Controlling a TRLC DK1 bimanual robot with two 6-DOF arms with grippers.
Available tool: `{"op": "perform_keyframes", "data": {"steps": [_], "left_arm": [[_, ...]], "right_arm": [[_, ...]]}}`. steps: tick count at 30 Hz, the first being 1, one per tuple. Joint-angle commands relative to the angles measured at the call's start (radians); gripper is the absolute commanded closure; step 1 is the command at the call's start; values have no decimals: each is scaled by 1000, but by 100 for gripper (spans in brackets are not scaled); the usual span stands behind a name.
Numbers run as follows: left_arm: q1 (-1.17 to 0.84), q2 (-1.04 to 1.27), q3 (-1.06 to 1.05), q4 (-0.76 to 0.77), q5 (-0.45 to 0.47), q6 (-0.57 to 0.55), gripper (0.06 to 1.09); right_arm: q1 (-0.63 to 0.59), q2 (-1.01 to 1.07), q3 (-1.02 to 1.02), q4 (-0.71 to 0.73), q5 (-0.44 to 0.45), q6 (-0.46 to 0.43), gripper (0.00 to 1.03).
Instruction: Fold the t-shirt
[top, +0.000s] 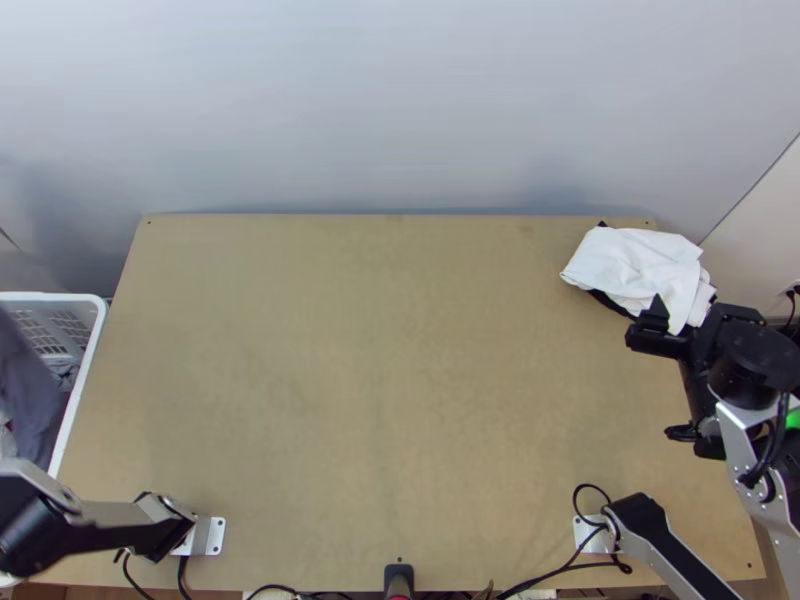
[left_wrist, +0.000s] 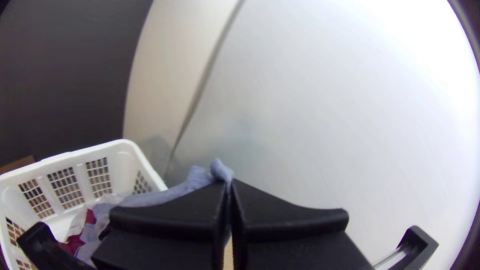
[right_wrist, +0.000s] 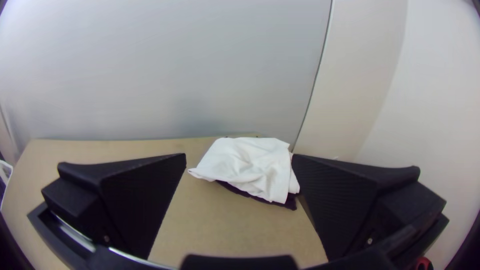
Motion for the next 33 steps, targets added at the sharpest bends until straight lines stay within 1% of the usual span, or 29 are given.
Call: {"op": "perform_keyframes", "data": {"steps": [1, 3, 8, 12, 15, 16, 19, 24, 28, 33], "left_arm": [[-345, -214, -11, -102, 21, -30, 105], [-490, -265, -57, -94, -14, -37, 105], [-897, -342, -229, -67, -169, -54, 105], [-1221, -343, -365, -19, -303, -91, 105], [-1441, -313, -397, 27, -408, -132, 105], [-1494, -285, -397, 41, -425, -145, 105], [-1603, -202, -382, 74, -435, -188, 105], [-1739, -58, -316, 117, -447, -188, 105], [-1828, 66, -212, 145, -461, -188, 105], [-1926, 261, -22, 151, -471, -188, 105]], "right_arm": [[-10, -27, 0, -26, 2, 0, 5], [-9, -27, 8, -31, 2, -2, 5], [-16, -20, 23, -31, 2, -13, 5], [-33, -20, 20, -29, 2, -13, 5], [-61, -22, 14, -28, 2, -13, 5], [-72, -24, 9, -28, 2, -13, 5], [-86, -31, -6, -28, 2, -13, 5], [-113, -37, -15, -29, 2, -14, 5], [-135, -33, -9, -26, 2, -14, 5], [-165, -30, -8, -22, 2, -14, 5]]}}
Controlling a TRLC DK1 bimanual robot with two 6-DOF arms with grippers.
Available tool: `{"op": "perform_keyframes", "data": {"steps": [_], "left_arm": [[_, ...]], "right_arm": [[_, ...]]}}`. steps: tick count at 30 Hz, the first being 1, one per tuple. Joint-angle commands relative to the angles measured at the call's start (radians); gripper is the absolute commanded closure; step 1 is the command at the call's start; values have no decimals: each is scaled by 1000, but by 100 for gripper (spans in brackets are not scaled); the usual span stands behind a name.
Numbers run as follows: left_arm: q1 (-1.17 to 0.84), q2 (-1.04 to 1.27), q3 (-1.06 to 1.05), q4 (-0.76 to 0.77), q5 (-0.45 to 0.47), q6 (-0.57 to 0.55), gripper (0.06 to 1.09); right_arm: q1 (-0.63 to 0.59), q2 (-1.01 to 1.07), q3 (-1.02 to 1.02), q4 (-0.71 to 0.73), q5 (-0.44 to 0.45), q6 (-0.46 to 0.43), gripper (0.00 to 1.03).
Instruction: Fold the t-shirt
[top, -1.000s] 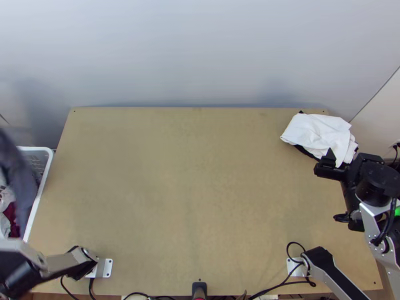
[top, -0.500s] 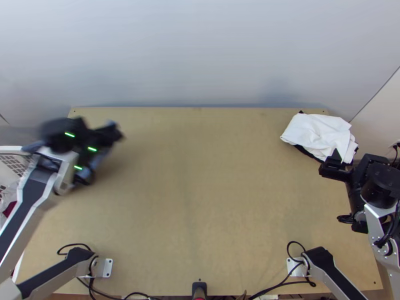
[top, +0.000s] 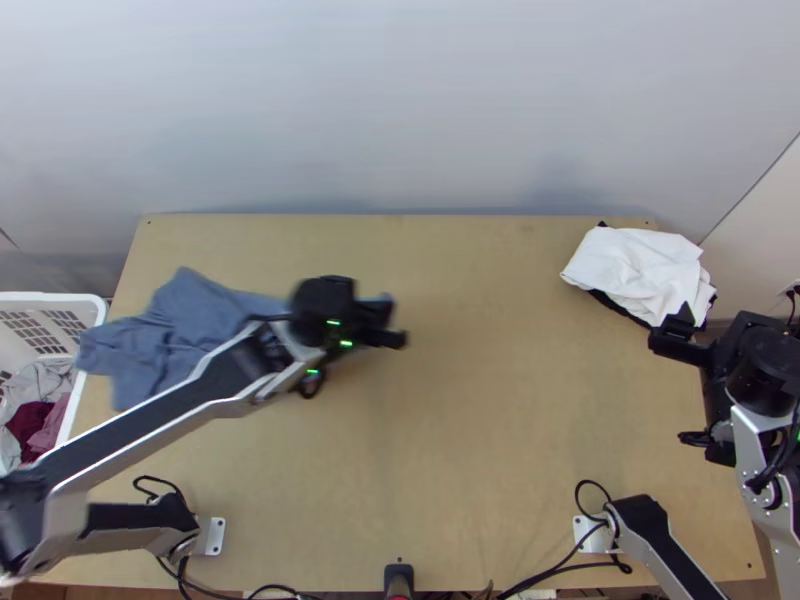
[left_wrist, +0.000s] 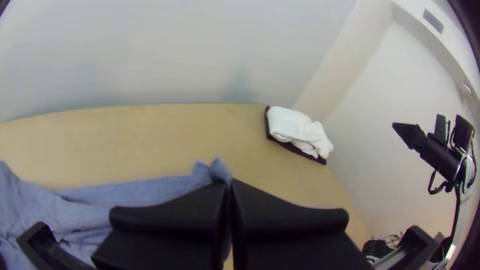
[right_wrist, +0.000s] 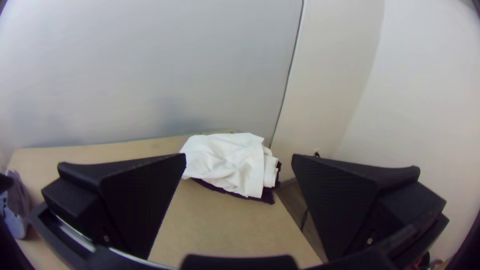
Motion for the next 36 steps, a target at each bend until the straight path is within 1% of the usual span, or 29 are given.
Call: {"op": "perform_keyframes", "data": {"steps": [1, 10, 13, 16, 17, 18, 20, 21, 25, 28, 29, 31, 33, 36], "left_arm": [[-180, 259, 228, 21, -24, -3, 105], [-393, 647, 708, -16, -61, 3, 105], [-446, 774, 886, -63, -79, 1, 105], [-471, 820, 956, -103, -96, -5, 104], [-476, 811, 955, -117, -104, -13, 101], [-477, 794, 950, -135, -104, -13, 82], [-473, 743, 939, -218, -105, -13, 20], [-466, 720, 941, -269, -102, -16, 9], [-440, 605, 939, -474, -101, -3, 10], [-416, 518, 938, -586, -117, 10, 10], [-404, 490, 933, -620, -122, 10, 10], [-370, 429, 909, -692, -124, 9, 10], [-328, 357, 844, -731, -136, 12, 10], [-261, 223, 685, -731, -147, 15, 10]], "right_arm": [[-46, 3, 2, 6, 1, 0, 4], [-104, -3, 22, -5, 2, -15, 5], [-116, -8, 20, -8, 2, -23, 5], [-127, -17, 13, -13, 2, -23, 5], [-127, -23, 7, -16, 2, -23, 5], [-127, -28, -1, -16, 2, -23, 5], [-127, -40, -16, -16, 2, -20, 5], [-127, -46, -21, -16, 2, -17, 5], [-125, -75, -38, -16, 2, 11, 4], [-113, -82, -39, -16, 1, 12, 4], [-96, -82, -39, -16, -1, 12, 5], [-30, -82, -35, -29, -4, 17, 9], [11, -74, -35, -29, -29, 22, 10], [74, -46, -32, -29, -56, 40, 9]]}}
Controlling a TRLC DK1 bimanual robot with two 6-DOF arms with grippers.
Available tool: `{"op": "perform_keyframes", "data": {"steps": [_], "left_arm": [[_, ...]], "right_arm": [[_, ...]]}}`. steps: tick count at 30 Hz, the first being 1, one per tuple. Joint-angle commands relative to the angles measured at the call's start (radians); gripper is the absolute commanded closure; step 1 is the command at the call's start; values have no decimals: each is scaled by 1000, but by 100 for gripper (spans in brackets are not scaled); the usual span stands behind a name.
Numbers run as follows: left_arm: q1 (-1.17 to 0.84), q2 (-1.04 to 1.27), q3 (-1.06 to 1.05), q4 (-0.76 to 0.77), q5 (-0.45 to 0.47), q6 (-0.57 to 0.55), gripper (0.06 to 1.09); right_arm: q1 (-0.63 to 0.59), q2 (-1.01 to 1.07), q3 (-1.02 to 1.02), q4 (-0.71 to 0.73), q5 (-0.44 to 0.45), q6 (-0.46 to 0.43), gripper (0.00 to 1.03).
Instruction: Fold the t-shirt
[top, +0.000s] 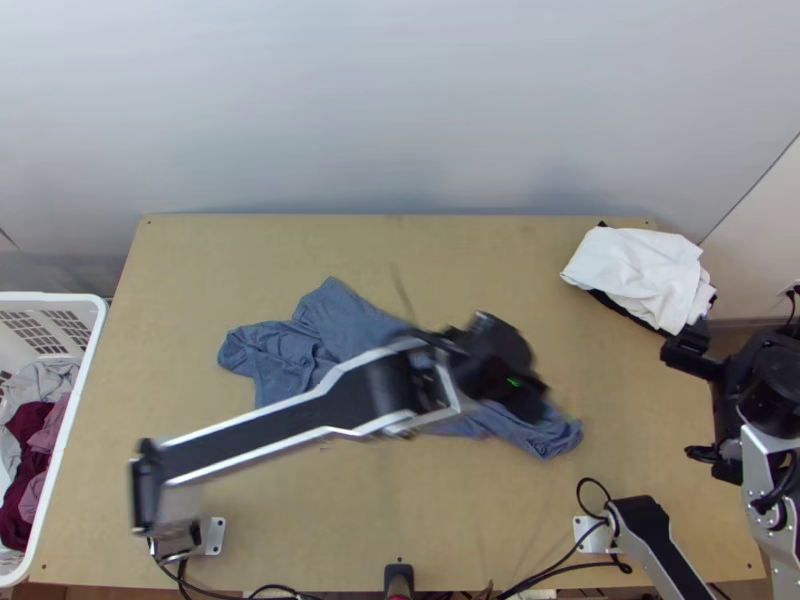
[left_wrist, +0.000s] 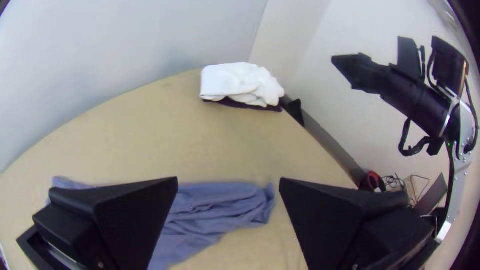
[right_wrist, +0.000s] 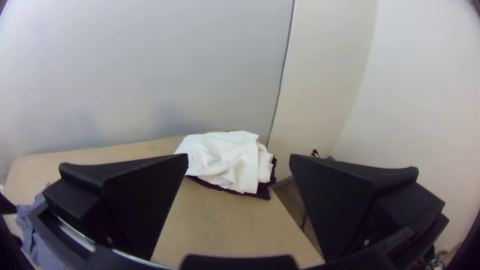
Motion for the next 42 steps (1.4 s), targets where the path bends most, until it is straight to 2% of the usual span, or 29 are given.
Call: {"op": "perform_keyframes", "data": {"steps": [1, 7, 11, 15, 16, 22, 25, 27, 29, 31, 35, 37, 42], "left_arm": [[123, -268, -239, -109, -21, 15, 10], [268, -475, -547, -170, -26, 29, 10], [407, -563, -665, -178, -32, 31, 10], [533, -612, -762, -177, -32, 32, 10], [556, -621, -782, -177, -32, 32, 10], [712, -675, -889, -184, -10, 14, 11], [780, -695, -928, -193, 8, -12, 11], [815, -696, -942, -217, 28, -35, 11], [832, -699, -968, -224, 39, -38, 11], [835, -704, -988, -226, 39, -38, 11], [827, -687, -1020, -213, 43, -44, 11], [809, -659, -1018, -204, 54, -49, 11], [729, -558, -983, -164, 68, -61, 11]], "right_arm": [[139, 30, 0, -10, -56, 36, 9], [340, 101, -11, -42, -106, 99, 9], [449, 158, -48, -31, -114, 125, 9], [500, 181, -118, 89, -143, 137, 9], [512, 191, -127, 116, -151, 140, 6], [539, 359, -115, 191, -240, 280, 4], [536, 474, -69, 193, -240, 433, 4], [536, 549, -37, 193, -260, 486, 5], [566, 616, -6, 193, -309, 496, 10], [596, 675, 17, 194, -336, 499, 10], [639, 725, 41, 230, -336, 493, 9], [639, 742, 47, 234, -336, 493, 5], [630, 764, 40, 239, -333, 490, 4]]}}
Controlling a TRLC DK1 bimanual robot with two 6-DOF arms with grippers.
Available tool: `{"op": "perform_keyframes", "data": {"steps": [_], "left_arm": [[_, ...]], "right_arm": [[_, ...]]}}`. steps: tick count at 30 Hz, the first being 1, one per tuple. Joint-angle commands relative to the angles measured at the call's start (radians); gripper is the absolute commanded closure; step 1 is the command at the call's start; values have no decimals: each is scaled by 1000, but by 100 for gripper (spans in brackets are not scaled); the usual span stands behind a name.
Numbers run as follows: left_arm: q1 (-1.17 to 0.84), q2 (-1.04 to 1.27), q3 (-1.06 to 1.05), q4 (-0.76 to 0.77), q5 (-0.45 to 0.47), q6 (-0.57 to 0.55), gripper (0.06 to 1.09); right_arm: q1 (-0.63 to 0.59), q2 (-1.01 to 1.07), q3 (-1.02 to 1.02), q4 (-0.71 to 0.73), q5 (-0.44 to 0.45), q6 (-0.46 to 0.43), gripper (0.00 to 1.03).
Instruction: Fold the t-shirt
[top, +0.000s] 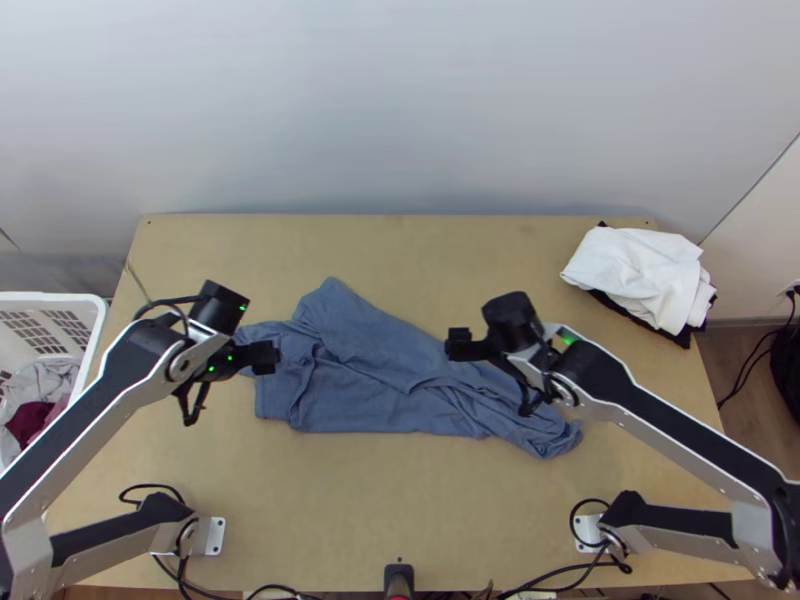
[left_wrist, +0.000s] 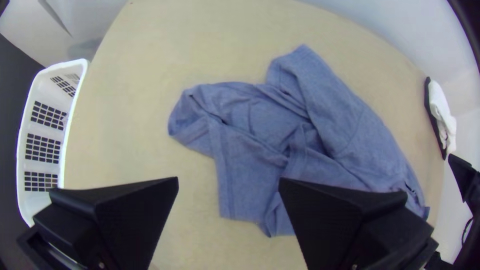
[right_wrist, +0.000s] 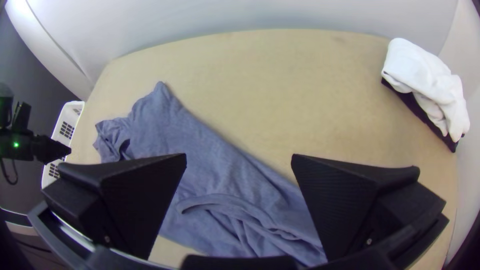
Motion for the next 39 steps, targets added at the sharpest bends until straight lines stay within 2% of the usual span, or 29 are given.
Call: {"op": "perform_keyframes", "data": {"steps": [1, 6, 8, 18, 22, 25, 30, 31, 32, 39], "left_arm": [[-73, 114, 15, 56, 14, -14, 11], [-137, 256, 81, 122, 6, -11, 11], [-148, 304, 104, 159, 5, -12, 17], [-182, 474, 96, 260, 0, 1, 17], [-171, 483, 44, 343, -20, 15, 26], [-166, 488, 19, 401, -37, 23, 37], [-152, 451, -34, 539, -104, 29, 83], [-149, 444, -38, 553, -118, 41, 97], [-146, 439, -38, 564, -139, 66, 105], [-125, 344, -33, 482, -138, 81, 105]], "right_arm": [[11, 64, 8, 18, 0, 4, 4], [10, 81, -1, 25, 29, -7, 4], [-3, 87, -1, 25, 36, -8, 4], [-64, 94, -4, 25, 34, -15, 4], [-84, 90, -8, 23, 34, -15, 4], [-87, 90, -15, 21, 34, -15, 4], [-85, 90, -16, 21, 34, -15, 4], [-85, 92, -18, 21, 34, -16, 5], [-85, 94, -18, 21, 34, -18, 5], [11, 113, -25, 17, 13, -70, 5]]}}
